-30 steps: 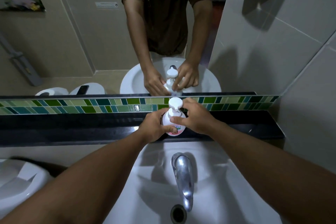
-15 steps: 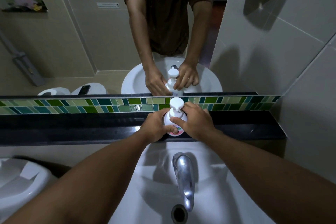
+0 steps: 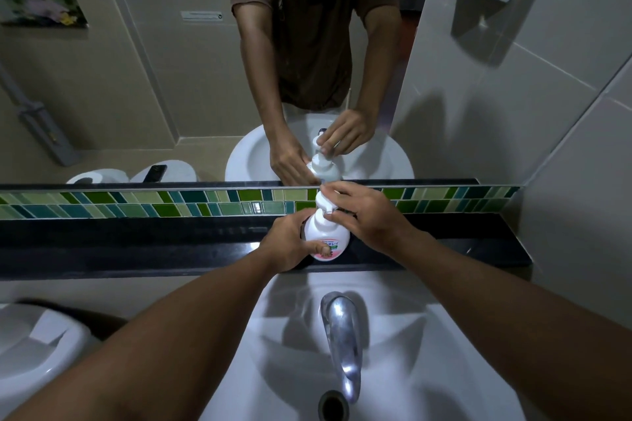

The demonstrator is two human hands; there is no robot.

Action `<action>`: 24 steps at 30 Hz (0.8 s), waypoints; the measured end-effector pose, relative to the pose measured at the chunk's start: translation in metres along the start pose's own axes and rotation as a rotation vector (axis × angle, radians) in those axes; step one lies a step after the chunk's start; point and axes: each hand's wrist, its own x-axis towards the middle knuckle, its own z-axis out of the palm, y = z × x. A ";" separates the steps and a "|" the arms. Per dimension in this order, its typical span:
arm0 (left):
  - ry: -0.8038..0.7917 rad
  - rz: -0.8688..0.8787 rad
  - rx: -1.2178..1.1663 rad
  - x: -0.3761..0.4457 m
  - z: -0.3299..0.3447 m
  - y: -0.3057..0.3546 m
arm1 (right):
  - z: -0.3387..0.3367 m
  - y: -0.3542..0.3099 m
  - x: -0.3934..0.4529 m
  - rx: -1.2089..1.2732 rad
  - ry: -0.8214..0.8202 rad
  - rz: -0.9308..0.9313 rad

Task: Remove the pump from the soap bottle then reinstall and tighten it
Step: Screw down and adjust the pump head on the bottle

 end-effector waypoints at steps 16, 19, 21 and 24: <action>0.014 -0.006 -0.010 -0.001 -0.001 0.003 | 0.024 -0.030 0.000 0.039 0.235 0.216; 0.016 0.002 -0.012 -0.001 0.000 -0.001 | 0.020 -0.029 0.001 0.058 0.218 0.202; 0.014 0.012 -0.015 -0.001 0.000 -0.002 | 0.018 -0.027 0.001 0.072 0.193 0.190; 0.011 0.018 -0.014 -0.001 0.000 -0.002 | 0.015 -0.024 0.000 0.108 0.154 0.176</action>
